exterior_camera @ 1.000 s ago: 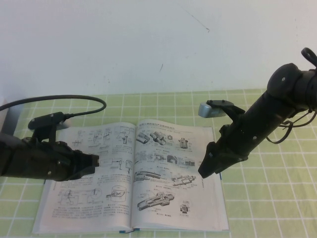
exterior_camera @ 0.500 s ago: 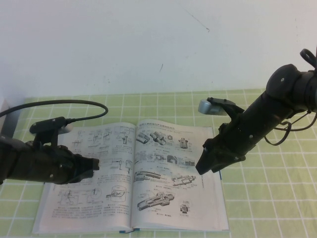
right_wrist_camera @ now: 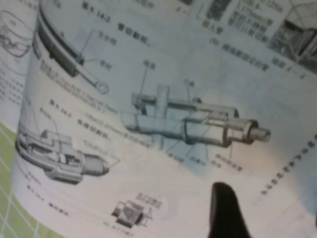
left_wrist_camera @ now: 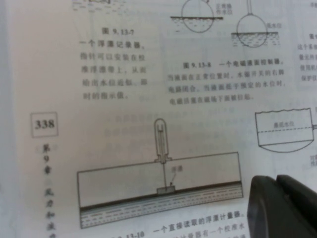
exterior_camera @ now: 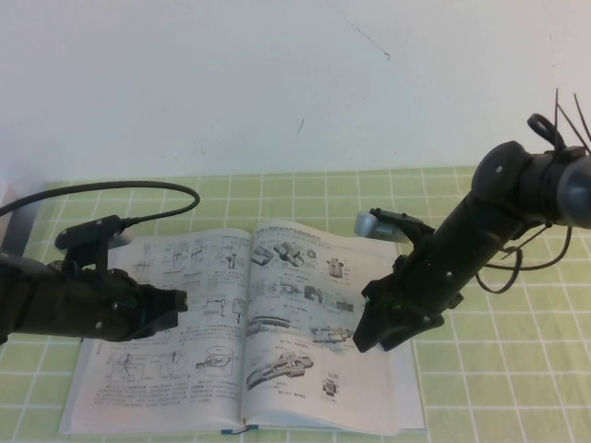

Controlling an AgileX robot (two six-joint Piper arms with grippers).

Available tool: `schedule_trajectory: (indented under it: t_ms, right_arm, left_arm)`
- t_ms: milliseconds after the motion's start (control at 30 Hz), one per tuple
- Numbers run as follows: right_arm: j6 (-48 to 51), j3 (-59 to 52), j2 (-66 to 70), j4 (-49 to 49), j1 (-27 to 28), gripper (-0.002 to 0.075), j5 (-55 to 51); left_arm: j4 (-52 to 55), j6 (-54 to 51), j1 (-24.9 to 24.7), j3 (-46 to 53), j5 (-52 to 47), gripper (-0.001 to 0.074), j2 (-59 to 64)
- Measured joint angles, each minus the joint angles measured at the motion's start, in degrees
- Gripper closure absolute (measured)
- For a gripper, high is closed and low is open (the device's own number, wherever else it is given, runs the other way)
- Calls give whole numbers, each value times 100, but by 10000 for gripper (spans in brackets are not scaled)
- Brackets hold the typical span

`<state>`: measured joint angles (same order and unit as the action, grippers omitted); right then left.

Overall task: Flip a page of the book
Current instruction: Open the closed book

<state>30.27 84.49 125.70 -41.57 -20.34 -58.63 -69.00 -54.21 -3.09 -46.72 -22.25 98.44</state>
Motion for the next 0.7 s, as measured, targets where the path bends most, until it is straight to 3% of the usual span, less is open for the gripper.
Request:
schedule_trajectory:
  t_ms: [267,600,700]
  right_arm:
    - [23,0,35,-251,-49,348,76]
    - [863,0,97,-1040,-62,349,340]
    - [887,166,96,-837,-62,349,234]
  left_arm:
    - [-37,0,0,0,-122,738,0]
    - [156,-10,0,0,-179,738,0]
    - [252,-10,0,0,-216,738,0]
